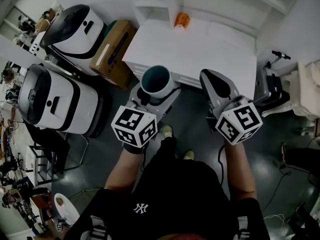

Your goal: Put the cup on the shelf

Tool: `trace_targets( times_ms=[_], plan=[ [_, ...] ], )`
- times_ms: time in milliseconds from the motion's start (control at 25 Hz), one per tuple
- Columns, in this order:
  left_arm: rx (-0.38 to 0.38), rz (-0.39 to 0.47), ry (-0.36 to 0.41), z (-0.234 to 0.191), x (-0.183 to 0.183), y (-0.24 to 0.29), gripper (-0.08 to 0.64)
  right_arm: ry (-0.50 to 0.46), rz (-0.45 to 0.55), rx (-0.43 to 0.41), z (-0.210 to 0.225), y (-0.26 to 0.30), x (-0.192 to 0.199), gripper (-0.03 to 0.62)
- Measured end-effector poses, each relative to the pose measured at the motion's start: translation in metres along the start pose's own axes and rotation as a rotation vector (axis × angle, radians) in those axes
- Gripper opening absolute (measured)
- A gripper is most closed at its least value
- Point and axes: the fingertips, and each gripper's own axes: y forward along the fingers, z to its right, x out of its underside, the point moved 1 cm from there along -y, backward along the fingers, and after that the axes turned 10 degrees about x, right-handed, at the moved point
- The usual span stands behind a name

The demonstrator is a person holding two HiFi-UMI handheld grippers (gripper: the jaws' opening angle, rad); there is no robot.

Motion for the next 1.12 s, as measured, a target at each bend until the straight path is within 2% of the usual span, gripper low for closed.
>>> trace_targets(
  times_ms=[240,520,760,1120],
  plan=[
    [0.036,0.0,-0.004,-0.065,-0.012,0.023,0.374,-0.004,-0.004,0.036,0.007,0.065,-0.001,0.014],
    [0.113,0.004,0.016,-0.14,-0.029,0.044,0.376,-0.009,0.016,0.067,0.004,0.14,-0.007,0.014],
    [0.14,0.0,0.048,-0.201,-0.037,0.059,0.376,-0.017,0.028,0.098,-0.001,0.193,-0.005,0.014],
    [0.142,-0.003,0.038,-0.253,-0.046,0.103,0.376,-0.021,0.017,0.059,0.011,0.254,-0.009,0.014]
  ],
)
